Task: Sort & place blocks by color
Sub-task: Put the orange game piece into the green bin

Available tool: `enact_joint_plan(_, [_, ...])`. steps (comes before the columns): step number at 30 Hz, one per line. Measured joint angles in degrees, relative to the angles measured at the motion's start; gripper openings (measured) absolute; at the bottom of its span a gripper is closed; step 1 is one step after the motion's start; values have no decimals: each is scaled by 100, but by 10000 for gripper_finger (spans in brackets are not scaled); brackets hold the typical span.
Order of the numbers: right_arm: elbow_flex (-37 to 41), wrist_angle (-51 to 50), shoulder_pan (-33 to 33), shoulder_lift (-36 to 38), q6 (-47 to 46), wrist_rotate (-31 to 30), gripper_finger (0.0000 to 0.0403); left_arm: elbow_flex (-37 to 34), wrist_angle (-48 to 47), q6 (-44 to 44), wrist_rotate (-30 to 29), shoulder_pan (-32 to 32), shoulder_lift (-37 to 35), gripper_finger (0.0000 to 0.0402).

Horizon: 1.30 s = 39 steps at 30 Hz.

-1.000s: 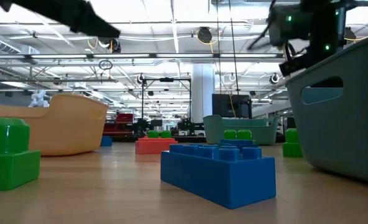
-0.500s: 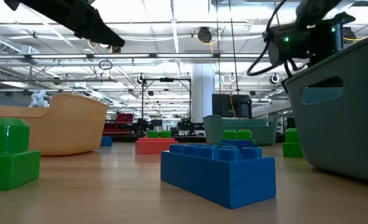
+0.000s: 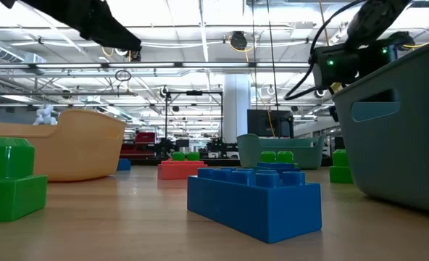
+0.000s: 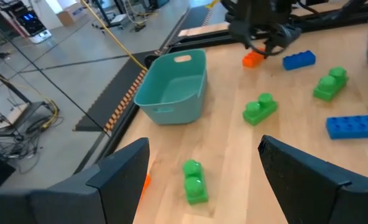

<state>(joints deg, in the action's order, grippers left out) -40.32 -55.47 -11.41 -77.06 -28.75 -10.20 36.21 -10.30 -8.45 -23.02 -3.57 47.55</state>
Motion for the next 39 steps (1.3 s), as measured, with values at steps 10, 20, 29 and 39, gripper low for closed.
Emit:
enact_joint_plan(10, [5,103,-287,0,-411,-2,283,0,-70,71,0,-180,0,308])
enact_joint_plan(20, [382,569,-285,16,-525,444,245,0,-70,44,0,-184,0,308])
enact_joint_plan(29, [488,648,-275,15,-443,492,177,0,-18,43,-2,-184,2,308])
enact_joint_plan(39, [139,-153,-95,-20,-379,375,132,0,35,-44,-7,-184,0,308])
